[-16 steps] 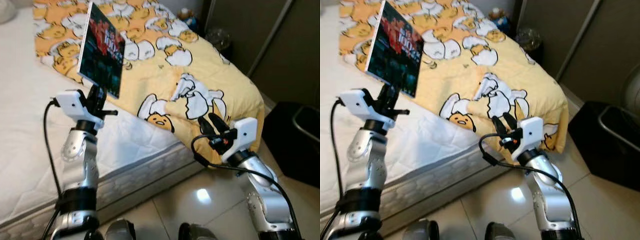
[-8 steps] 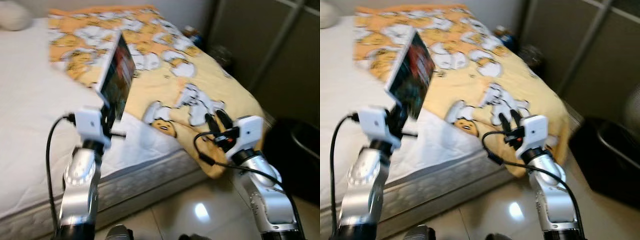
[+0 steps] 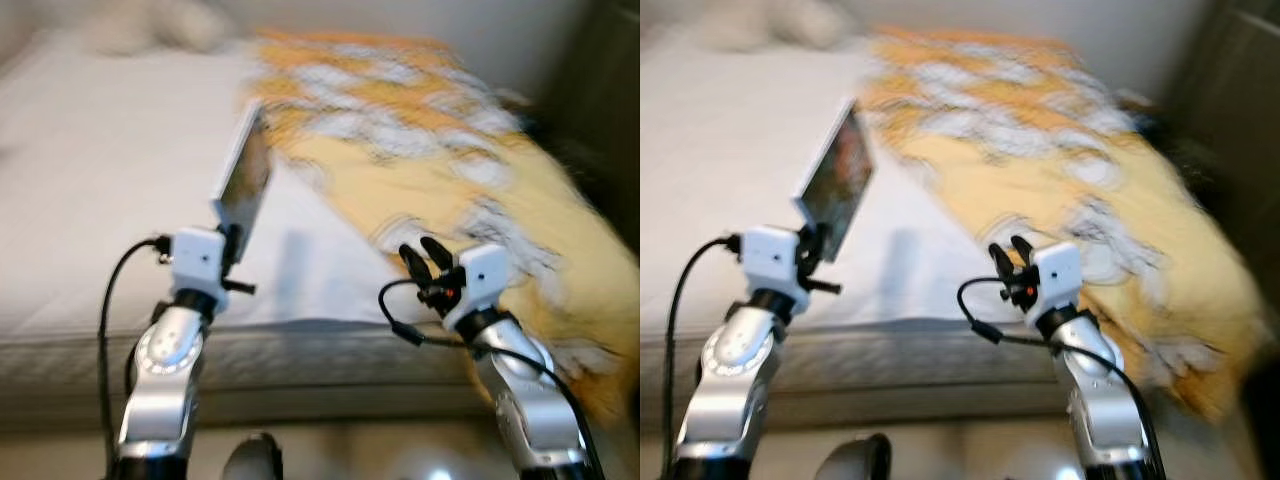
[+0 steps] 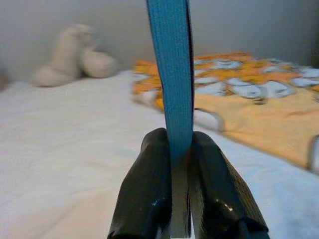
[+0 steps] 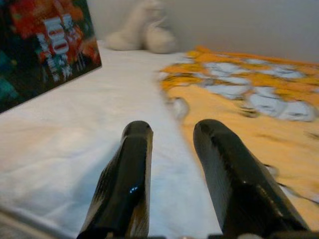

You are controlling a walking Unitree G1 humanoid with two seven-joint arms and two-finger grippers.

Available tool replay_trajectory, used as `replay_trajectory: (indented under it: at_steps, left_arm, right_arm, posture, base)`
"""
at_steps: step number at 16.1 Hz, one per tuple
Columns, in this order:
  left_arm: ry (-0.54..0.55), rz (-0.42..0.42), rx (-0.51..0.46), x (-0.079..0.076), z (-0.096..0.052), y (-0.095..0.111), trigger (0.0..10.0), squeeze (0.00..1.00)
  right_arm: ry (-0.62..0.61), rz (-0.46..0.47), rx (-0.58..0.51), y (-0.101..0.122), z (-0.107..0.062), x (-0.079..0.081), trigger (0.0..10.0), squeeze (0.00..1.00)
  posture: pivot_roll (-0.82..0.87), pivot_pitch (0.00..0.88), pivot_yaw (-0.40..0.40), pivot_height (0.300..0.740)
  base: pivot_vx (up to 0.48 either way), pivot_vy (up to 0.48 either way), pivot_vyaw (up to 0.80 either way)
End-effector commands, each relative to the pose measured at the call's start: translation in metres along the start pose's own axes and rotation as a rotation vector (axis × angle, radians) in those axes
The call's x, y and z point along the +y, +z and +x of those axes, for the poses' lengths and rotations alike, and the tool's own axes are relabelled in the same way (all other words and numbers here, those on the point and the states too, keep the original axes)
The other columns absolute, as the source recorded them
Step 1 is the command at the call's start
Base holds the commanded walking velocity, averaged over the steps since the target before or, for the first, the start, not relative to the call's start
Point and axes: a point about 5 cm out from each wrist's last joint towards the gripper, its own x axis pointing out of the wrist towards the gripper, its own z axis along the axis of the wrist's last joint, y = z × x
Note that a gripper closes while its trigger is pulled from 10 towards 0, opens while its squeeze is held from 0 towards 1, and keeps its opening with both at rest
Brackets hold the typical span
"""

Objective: Clean up the room

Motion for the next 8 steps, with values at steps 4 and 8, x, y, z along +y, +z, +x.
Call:
replay_trajectory:
  at_steps: [4,8]
  left_arm:
    - [-0.037,0.049,-0.045,0.0,0.009,0.014,10.0,0.0]
    - [-0.052,0.069,-0.038,0.0,0.017,0.015,10.0,0.0]
  right_arm:
    - [-0.053,-0.006,-0.02,0.003,-0.003,-0.01,10.0,0.0]
    - [-0.144,0.055,0.008,-0.005,-0.011,-0.02,10.0,0.0]
  posture:
    - [-0.02,0.0,0.049,0.74]
    - [-0.04,0.0,0.069,0.74]
  base:
    - [0.0,0.0,0.8]
    - [0.0,0.077,0.4]
